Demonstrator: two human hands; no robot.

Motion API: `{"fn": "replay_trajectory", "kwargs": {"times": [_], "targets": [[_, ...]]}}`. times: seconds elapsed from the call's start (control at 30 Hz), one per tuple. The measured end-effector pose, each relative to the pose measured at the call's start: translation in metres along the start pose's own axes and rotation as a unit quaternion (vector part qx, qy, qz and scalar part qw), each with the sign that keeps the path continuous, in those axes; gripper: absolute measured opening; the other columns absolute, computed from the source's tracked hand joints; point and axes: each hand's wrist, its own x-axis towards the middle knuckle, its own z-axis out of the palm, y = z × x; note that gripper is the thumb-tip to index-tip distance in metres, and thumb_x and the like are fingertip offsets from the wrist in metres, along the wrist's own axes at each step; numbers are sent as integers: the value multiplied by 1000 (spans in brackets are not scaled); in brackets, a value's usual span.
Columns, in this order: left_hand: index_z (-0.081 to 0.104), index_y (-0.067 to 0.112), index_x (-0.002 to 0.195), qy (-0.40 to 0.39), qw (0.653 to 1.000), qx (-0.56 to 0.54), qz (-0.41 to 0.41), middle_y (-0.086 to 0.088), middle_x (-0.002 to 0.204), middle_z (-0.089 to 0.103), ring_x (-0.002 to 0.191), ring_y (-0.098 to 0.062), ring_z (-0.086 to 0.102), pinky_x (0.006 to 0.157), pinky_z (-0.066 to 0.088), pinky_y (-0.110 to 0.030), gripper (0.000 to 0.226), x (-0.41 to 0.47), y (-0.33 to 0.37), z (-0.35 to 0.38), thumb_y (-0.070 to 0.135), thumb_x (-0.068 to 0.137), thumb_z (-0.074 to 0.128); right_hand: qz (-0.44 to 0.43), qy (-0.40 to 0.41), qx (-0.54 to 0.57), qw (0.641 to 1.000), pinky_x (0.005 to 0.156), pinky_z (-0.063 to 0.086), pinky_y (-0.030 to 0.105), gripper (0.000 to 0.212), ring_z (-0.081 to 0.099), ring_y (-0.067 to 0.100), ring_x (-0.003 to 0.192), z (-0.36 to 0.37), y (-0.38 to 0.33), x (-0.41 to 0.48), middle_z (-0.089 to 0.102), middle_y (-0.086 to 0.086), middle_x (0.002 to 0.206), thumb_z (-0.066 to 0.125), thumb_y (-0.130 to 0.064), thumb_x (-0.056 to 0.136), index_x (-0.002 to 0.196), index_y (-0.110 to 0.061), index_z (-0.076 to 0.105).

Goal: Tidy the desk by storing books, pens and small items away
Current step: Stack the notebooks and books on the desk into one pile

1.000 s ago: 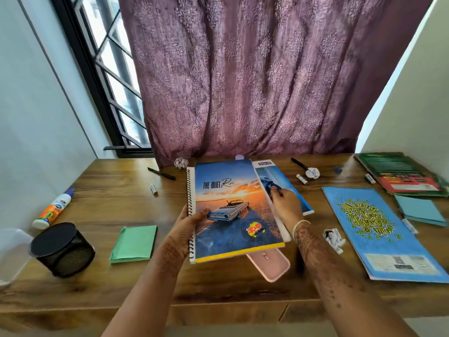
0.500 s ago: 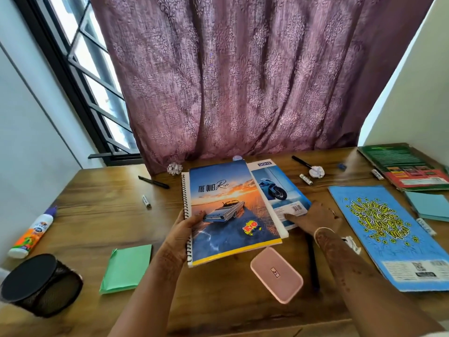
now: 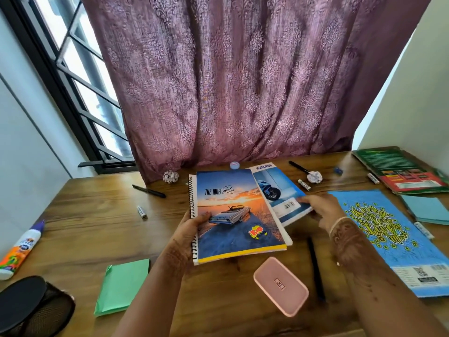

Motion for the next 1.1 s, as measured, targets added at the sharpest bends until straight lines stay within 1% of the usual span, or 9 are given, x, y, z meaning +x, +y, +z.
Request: {"fn": "replay_trajectory", "kwargs": {"times": [0.13, 0.27, 0.37, 0.47, 0.57, 0.7, 0.87, 0.97, 1.1], "targets": [[55, 5, 120, -11, 1000, -5, 5, -16, 81, 74, 63, -28, 72, 51, 58, -34, 35, 0, 6, 6, -4, 86, 61, -67, -17, 84, 994, 51, 50, 26, 11, 66, 22, 70, 2, -23, -13, 71, 15, 94, 72, -6, 79, 88, -6, 65], [53, 8, 126, -12, 1000, -13, 26, -15, 84, 72, 63, -26, 72, 52, 59, -34, 42, 3, 14, 10, -5, 87, 60, -223, 10, 43, 974, 54, 50, 26, 7, 66, 22, 68, 10, -56, -38, 70, 6, 76, 70, -3, 79, 80, -10, 70], [53, 12, 126, -8, 999, -23, 25, -14, 87, 72, 64, -26, 72, 54, 60, -37, 43, 5, 16, 23, -4, 87, 61, -398, 112, -153, 897, 70, 51, 32, 19, 66, 24, 75, 21, -75, -66, 72, 7, 81, 71, -10, 77, 95, -9, 75], [54, 18, 124, -19, 999, -38, 20, -15, 95, 72, 69, -29, 72, 54, 60, -40, 44, 3, 14, 46, -4, 86, 61, -477, 144, -317, 807, 75, 48, 32, 22, 66, 29, 87, 38, -77, -97, 73, 9, 92, 68, -14, 78, 99, -15, 75], [54, 18, 122, -36, 997, -65, 24, -17, 94, 71, 66, -30, 72, 52, 59, -41, 42, 2, 12, 71, -6, 87, 58, -495, 109, -432, 746, 79, 49, 35, 25, 63, 29, 94, 60, -67, -117, 66, 9, 100, 63, -17, 82, 105, -15, 70], [52, 15, 127, -61, 995, -70, 35, -18, 92, 68, 73, -32, 67, 71, 56, -50, 45, 0, 5, 94, -8, 88, 53, -478, 51, -527, 701, 84, 48, 40, 26, 57, 32, 106, 85, -47, -140, 58, 11, 112, 56, -13, 87, 112, -9, 62], [36, 13, 144, -51, 998, -33, 19, -11, 87, 63, 53, -15, 69, 44, 54, -27, 53, -1, 2, 101, -4, 95, 45, -461, 50, -541, 701, 78, 49, 38, 33, 62, 28, 101, 94, -25, -136, 60, 9, 108, 53, -37, 91, 109, -11, 65], [45, 19, 137, -72, 997, -39, 6, -20, 97, 66, 67, -29, 70, 52, 59, -40, 49, 1, -2, 99, -3, 93, 48, -422, 48, -516, 744, 79, 47, 36, 48, 62, 26, 97, 80, -23, -117, 64, 6, 102, 44, -54, 92, 97, -15, 71], [55, 24, 116, -72, 996, -50, -36, -16, 89, 72, 66, -28, 71, 60, 61, -43, 30, 3, -8, 94, 4, 93, 53, -375, 126, -500, 770, 91, 43, 40, 34, 55, 29, 111, 38, -19, -75, 59, 7, 116, 44, -39, 94, 114, -18, 62]]}}
